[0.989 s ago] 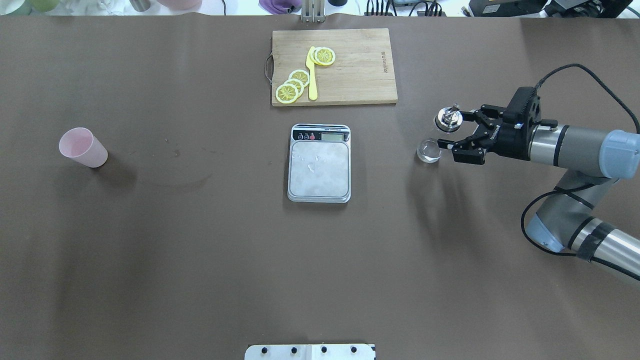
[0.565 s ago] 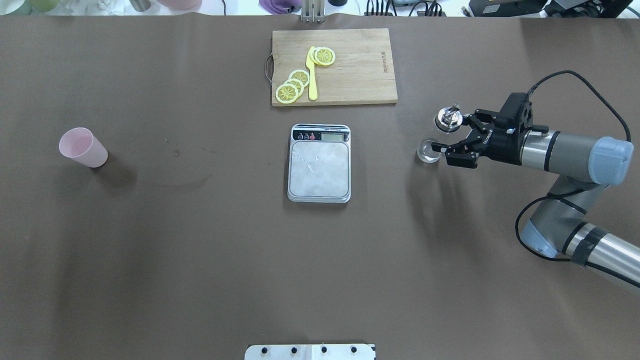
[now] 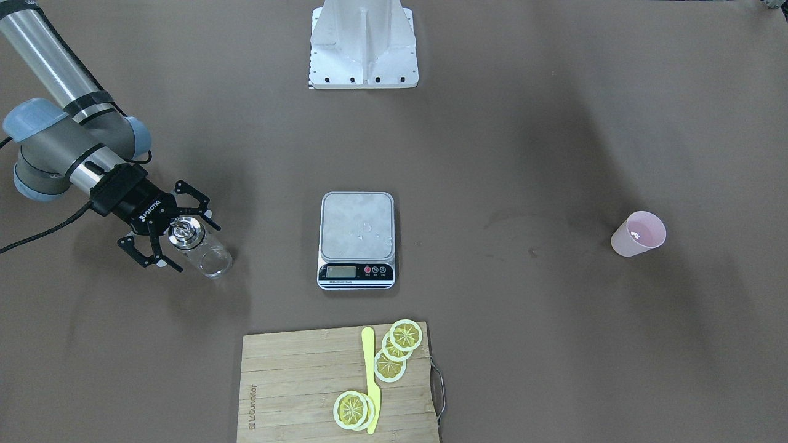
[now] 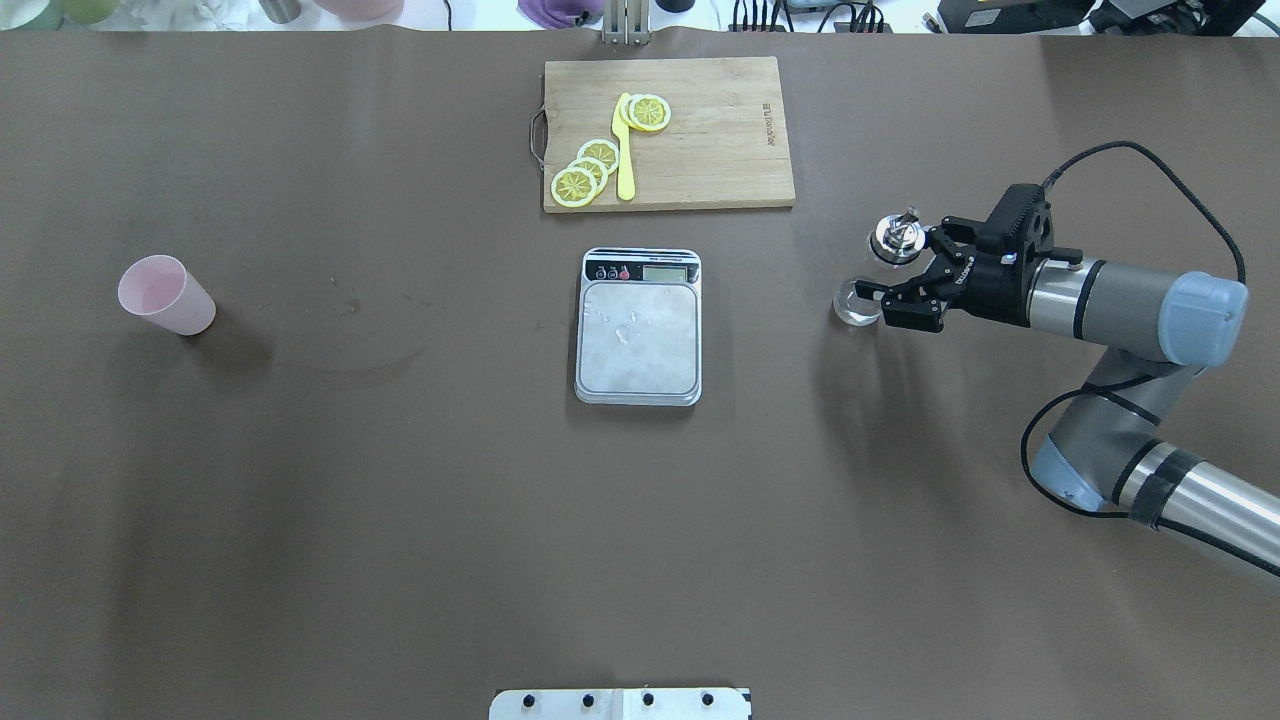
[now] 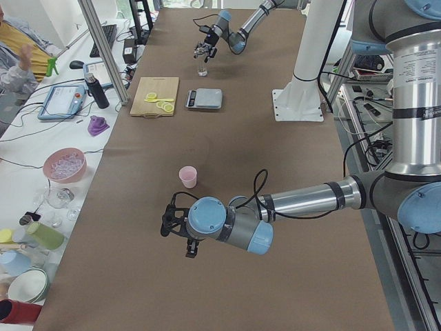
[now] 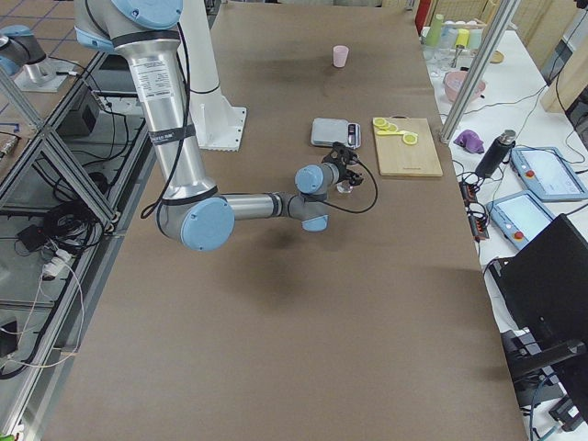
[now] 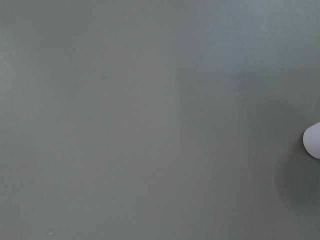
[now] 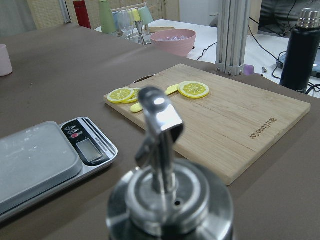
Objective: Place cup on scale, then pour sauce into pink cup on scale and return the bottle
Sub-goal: 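Lift the glass sauce bottle slightly with the right gripper, then reach the left gripper to the pink cup and grasp it, then carry the pink cup with the left gripper and set it on the scale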
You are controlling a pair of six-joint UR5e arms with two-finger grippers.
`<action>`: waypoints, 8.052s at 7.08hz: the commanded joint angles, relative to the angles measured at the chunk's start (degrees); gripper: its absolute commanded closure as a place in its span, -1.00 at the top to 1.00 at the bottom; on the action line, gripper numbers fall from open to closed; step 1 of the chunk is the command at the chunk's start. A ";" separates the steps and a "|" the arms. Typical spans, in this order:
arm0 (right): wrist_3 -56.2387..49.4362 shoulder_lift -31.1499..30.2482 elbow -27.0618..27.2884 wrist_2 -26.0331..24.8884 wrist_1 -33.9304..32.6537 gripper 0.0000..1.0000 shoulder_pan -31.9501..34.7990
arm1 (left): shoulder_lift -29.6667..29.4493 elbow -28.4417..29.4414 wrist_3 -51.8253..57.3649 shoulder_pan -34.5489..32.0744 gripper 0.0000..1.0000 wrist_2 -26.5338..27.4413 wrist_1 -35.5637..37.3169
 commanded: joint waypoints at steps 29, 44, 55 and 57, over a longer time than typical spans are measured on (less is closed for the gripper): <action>0.87 0.55 2.79 -5.93 -2.79 -1.00 -2.03 | -3.71 -2.44 -11.44 3.06 0.96 -0.32 -0.86; -2.18 -6.48 3.76 -4.17 0.47 -1.00 2.71 | -25.70 -6.54 -41.36 32.08 -1.00 12.95 16.05; -9.59 -12.28 7.10 -4.17 0.55 -1.00 4.48 | -59.26 2.38 -61.77 59.59 -0.83 34.92 27.78; -9.67 -12.20 7.10 -4.17 0.47 -1.00 4.48 | -58.99 2.03 -59.51 59.50 0.97 34.83 27.78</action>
